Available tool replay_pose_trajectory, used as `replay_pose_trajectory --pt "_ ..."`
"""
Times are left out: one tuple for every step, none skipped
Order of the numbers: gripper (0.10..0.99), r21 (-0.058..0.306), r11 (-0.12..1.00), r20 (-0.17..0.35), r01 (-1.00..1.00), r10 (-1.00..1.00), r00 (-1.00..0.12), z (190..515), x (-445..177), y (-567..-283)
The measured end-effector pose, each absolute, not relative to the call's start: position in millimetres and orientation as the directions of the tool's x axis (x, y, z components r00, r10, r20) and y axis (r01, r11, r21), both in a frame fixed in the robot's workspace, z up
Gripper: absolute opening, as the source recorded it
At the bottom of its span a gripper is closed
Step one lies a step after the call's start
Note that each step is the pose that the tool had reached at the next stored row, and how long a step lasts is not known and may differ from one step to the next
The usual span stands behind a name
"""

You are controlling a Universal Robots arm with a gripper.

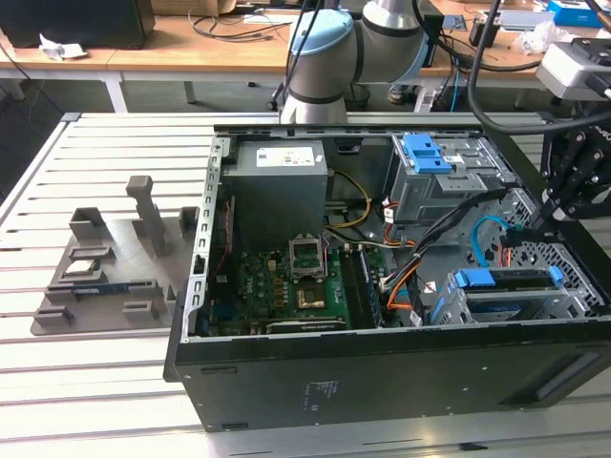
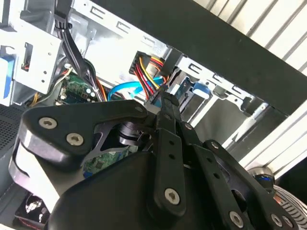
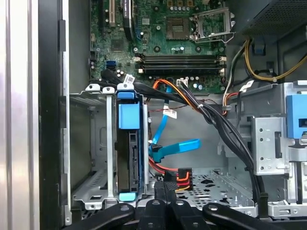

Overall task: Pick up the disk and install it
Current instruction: 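Insert the first disk wire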

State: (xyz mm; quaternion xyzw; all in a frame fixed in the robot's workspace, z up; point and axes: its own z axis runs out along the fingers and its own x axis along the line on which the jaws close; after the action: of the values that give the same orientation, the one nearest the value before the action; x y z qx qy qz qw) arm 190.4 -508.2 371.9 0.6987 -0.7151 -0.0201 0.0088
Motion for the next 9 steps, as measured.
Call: replay_pose_trajectory --pt "0.106 0.041 0.023 -0.015 -0.999 -1.0 -0.024 370.8 190.7 -507.8" --pt "0.106 0.041 0.023 -0.015 -0.999 -1.0 -0.024 370.4 190.7 -507.6" --pt "0.106 0.041 0.023 -0.014 -0.999 -1.0 -0.024 370.5 190.7 -507.6" --pt "0.106 0.041 0.023 -0.014 -0.999 -1.0 -0.023 370.5 190.8 -507.6" --pt "0.106 0.041 0.023 -0.014 -0.999 -1.0 -0.024 370.4 190.8 -507.6" --pt "0.114 0.041 0.023 -0.014 -0.999 -1.0 -0.024 370.4 190.8 -507.6" --pt "0.173 0.041 0.023 -0.014 -0.999 -1.0 -0.023 370.4 190.8 -507.6" --pt "0.235 0.041 0.023 -0.014 -0.999 -1.0 -0.024 370.4 190.7 -507.6" --pt "0.235 0.041 0.023 -0.014 -0.999 -1.0 -0.023 370.4 190.8 -507.6"
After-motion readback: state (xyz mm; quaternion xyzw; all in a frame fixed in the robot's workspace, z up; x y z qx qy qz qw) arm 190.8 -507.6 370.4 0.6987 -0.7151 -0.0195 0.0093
